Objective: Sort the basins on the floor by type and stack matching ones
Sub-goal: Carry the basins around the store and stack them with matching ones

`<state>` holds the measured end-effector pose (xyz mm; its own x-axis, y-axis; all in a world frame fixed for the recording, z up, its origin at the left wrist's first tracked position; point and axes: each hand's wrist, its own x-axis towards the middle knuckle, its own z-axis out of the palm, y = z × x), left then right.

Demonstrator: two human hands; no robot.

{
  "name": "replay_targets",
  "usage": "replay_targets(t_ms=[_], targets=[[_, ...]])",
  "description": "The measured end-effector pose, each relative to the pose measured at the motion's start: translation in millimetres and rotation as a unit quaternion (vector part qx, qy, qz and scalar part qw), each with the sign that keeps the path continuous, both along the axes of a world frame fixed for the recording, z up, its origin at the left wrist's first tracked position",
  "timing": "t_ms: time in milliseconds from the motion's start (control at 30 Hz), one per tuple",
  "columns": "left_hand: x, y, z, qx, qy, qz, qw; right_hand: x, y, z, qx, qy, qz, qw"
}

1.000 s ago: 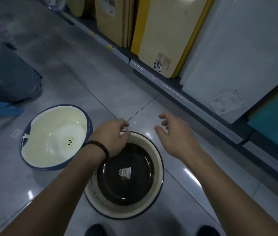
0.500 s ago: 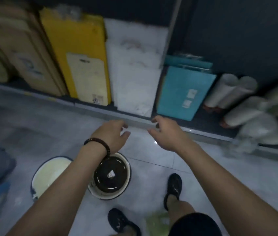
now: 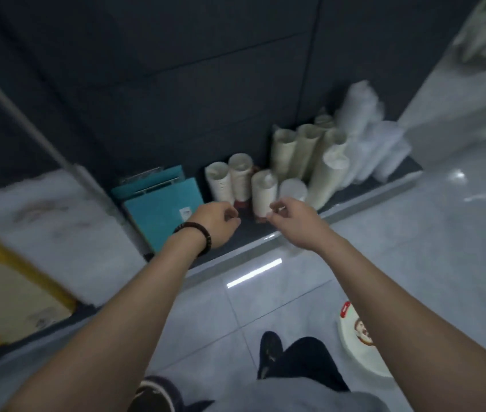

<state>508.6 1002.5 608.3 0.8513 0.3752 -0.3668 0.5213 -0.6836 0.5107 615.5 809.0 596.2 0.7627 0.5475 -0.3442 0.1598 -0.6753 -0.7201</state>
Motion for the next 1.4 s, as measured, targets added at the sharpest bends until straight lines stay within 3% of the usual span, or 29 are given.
replay_targets(t_ms=[133,300,500,633,800,933,1033,1200,1400], targets=[[90,-44,-5,-0.03,0.005,-0.059,0.998,58,-78,-17,0.051,0.083,-0.145,0.985],[187,-106,-33,-0.051,0.04,-0.157,0.985,98,-185,-45,0.078,0.144,-0.341,0.925],[277,-220,-82,-0.098,0.097,-0.306,0.942,82,-291,-76,0.078,0.183,-0.531,0.824],[317,-280,-124,-0.104,0.167,-0.387,0.901,51,-358,-107,0.076,0.202,-0.654,0.725],[351,-339,-188,-0.074,0.228,-0.402,0.884,31,-436,-160,0.037,0.231,-0.701,0.673],[365,-396,-259,-0.076,0.274,-0.354,0.891,42,-498,-231,0.037,0.276,-0.718,0.638],[374,-440,-333,-0.069,0.274,-0.316,0.906,54,-538,-306,0.029,0.306,-0.716,0.627],[376,-487,-496,-0.068,0.317,-0.243,0.914,76,-585,-463,-0.05,0.326,-0.669,0.666],[349,-501,-683,-0.046,0.431,-0.204,0.878,92,-622,-636,-0.126,0.354,-0.633,0.676]])
